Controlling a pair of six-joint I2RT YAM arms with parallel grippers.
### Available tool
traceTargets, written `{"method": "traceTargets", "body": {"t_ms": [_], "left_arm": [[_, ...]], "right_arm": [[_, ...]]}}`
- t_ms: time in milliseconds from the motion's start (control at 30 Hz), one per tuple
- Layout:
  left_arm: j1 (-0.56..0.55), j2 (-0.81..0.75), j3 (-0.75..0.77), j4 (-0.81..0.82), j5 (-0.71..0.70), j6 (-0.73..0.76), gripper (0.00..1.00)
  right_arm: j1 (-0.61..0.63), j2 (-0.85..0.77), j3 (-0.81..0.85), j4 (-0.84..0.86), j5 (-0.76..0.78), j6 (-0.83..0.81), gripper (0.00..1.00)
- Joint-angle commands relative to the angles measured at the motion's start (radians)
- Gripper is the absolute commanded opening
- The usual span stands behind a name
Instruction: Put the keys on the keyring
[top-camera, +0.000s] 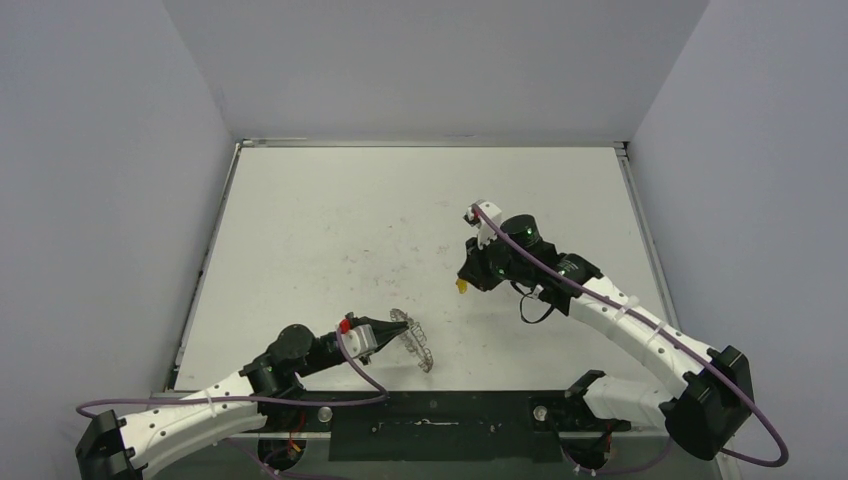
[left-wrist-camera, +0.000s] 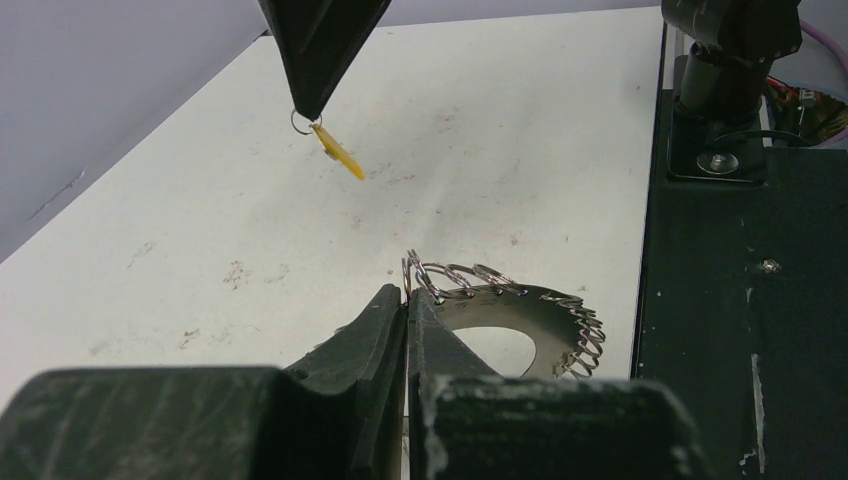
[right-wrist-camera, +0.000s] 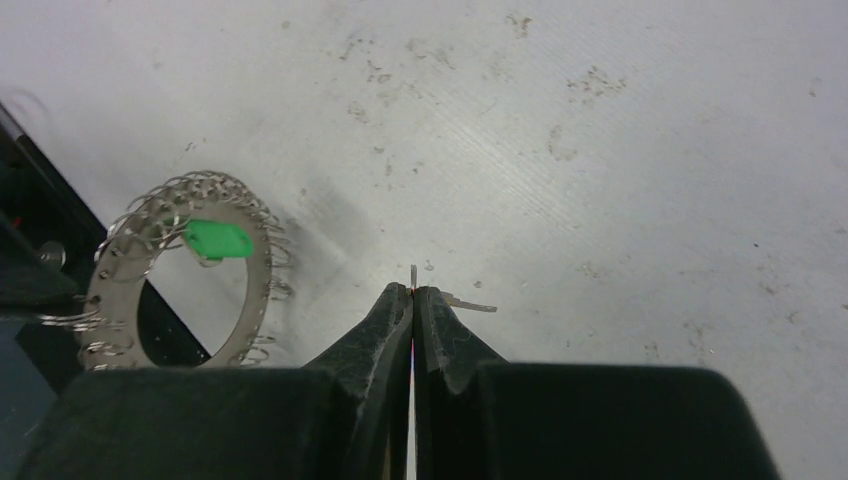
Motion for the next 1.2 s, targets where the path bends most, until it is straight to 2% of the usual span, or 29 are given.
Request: {"method": "traceTargets", "body": {"t_ms": [0,367,633,1033,1167], "left_arm": [[-0.006,0.004,0.000,0.100,0.002,-0.020,0.00],[-0.006,0.044,-0.038,0.145,0.036,-0.026,0.00],[-0.007,0.095,-0.039,0.198,0.042,-0.040,0.00],[-0.008,0.066,-0.034,0.185,-0.033,-0.041,0.00],[-0.008,0.065,-0.033,0.184,-0.045,-0.040,0.00]], "right_arm": [[0.025,-0.041,-0.010,0.085,-0.177,-0.072,0.00],[0.155,0.081,0.051,0.135,-0.210,-0.111,0.00],[0.180,0.193,0.077,0.220,-0.290,-0.076,0.00],[0.211,0.084,-0.012,0.218,-0.419,-0.020,0.00],[0.218,0.068,-0.006,0.137,-0.412,-0.048,0.00]]}}
